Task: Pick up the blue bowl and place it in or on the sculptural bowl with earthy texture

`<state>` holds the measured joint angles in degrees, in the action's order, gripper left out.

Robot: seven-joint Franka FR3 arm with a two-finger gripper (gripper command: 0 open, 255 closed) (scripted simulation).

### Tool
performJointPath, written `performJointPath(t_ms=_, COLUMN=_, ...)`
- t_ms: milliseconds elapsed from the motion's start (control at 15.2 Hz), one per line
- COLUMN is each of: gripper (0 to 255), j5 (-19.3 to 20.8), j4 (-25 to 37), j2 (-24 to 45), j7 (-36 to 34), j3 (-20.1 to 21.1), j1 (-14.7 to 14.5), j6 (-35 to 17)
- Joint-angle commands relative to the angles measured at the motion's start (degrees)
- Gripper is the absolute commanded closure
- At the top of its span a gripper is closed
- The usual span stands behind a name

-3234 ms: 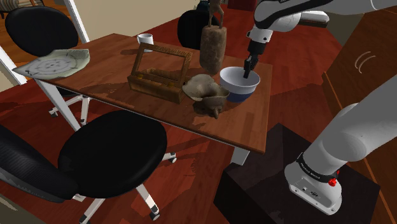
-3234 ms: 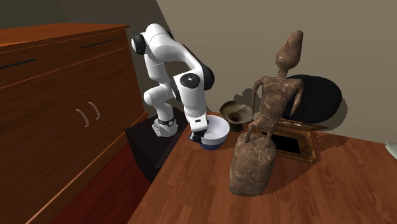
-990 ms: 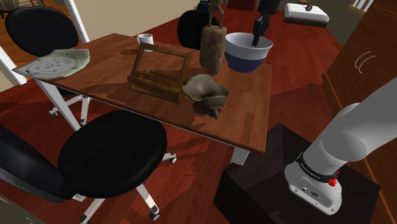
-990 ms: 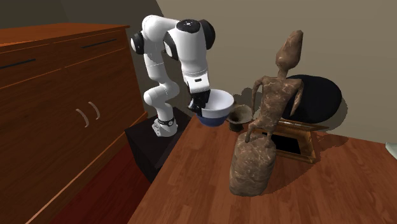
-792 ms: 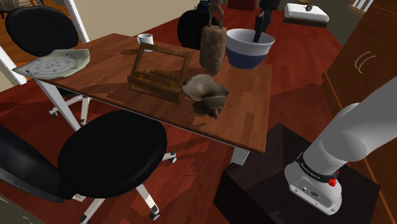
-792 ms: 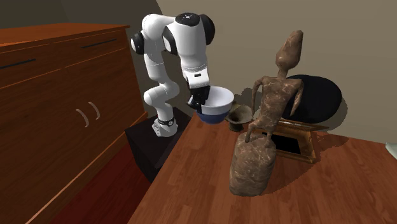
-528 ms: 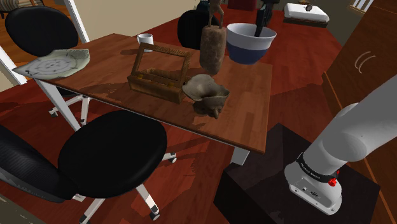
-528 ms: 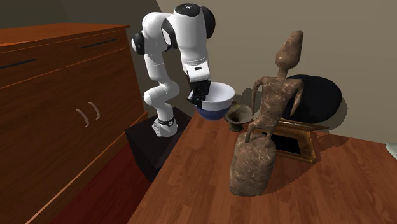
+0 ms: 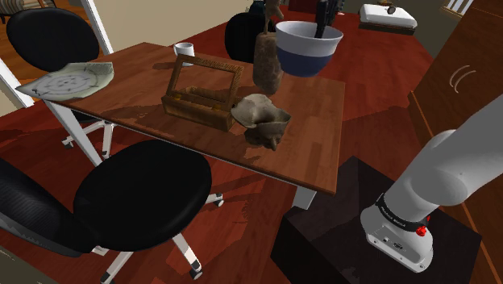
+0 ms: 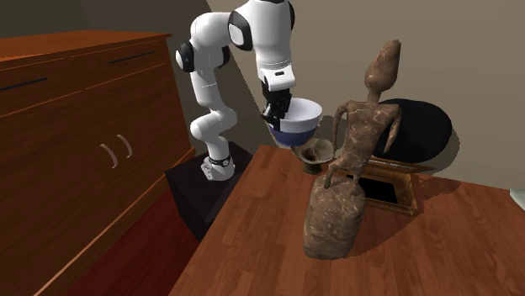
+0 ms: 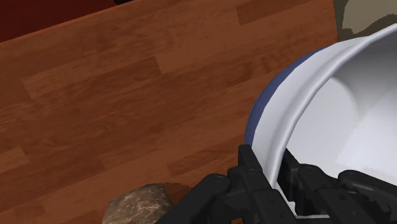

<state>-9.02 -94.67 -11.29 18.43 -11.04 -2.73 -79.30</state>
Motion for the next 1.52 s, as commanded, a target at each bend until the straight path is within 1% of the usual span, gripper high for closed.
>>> performJointPath(t_ms=0, gripper=255, j5=-0.6, j4=0.7, j2=0.0, j7=-2.9, j3=1.6, j1=-1.1, j6=0.1)
performJointPath(t_ms=330, gripper=255, j5=-1.9, j4=2.9, j2=1.0, j7=-10.1, j3=5.8, j1=-3.9, j6=0.0)
performJointPath(t_ms=660, gripper=255, j5=-2.9, j4=7.0, j2=3.6, j7=-17.2, j3=9.9, j1=-6.8, j6=0.1)
performJointPath(t_ms=1452, gripper=255, j5=-2.6, j4=-6.4, j2=0.1, j7=-15.5, j3=10.2, j1=-6.8, j6=-9.6)
